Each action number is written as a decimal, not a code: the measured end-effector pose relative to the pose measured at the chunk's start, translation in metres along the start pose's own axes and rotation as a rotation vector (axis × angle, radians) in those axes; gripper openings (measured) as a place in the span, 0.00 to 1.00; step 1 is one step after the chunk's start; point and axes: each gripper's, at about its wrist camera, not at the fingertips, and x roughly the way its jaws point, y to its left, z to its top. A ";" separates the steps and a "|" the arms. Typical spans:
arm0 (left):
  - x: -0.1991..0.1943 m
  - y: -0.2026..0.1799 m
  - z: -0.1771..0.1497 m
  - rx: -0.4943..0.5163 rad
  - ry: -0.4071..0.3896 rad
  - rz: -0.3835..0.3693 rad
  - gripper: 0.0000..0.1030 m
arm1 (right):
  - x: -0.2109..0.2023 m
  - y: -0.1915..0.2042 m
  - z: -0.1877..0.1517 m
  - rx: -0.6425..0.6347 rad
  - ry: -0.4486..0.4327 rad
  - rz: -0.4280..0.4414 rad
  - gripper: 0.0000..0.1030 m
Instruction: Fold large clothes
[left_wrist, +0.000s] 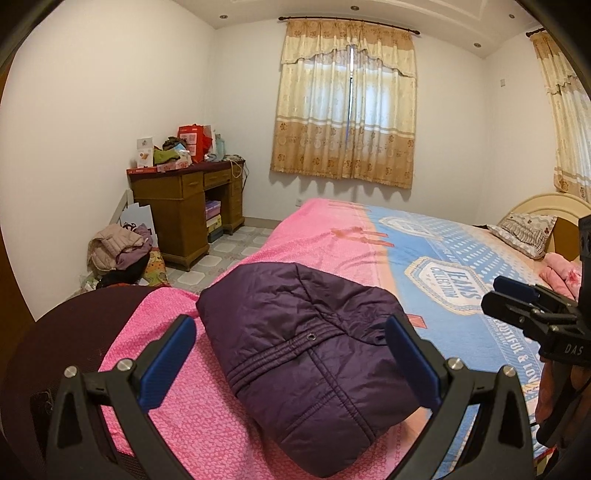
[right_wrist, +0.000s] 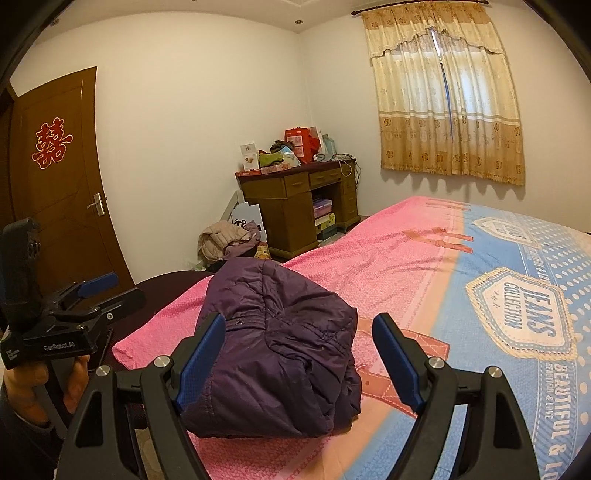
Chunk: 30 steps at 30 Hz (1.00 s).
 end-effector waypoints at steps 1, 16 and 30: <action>0.000 0.000 0.000 -0.001 0.001 -0.001 1.00 | -0.001 0.000 0.000 0.000 -0.001 -0.001 0.80; 0.001 -0.004 -0.002 0.001 0.005 -0.006 1.00 | -0.001 0.002 0.000 0.001 -0.001 -0.001 0.80; 0.004 -0.011 -0.005 0.050 0.026 0.029 1.00 | -0.003 0.006 0.001 -0.007 -0.022 0.009 0.80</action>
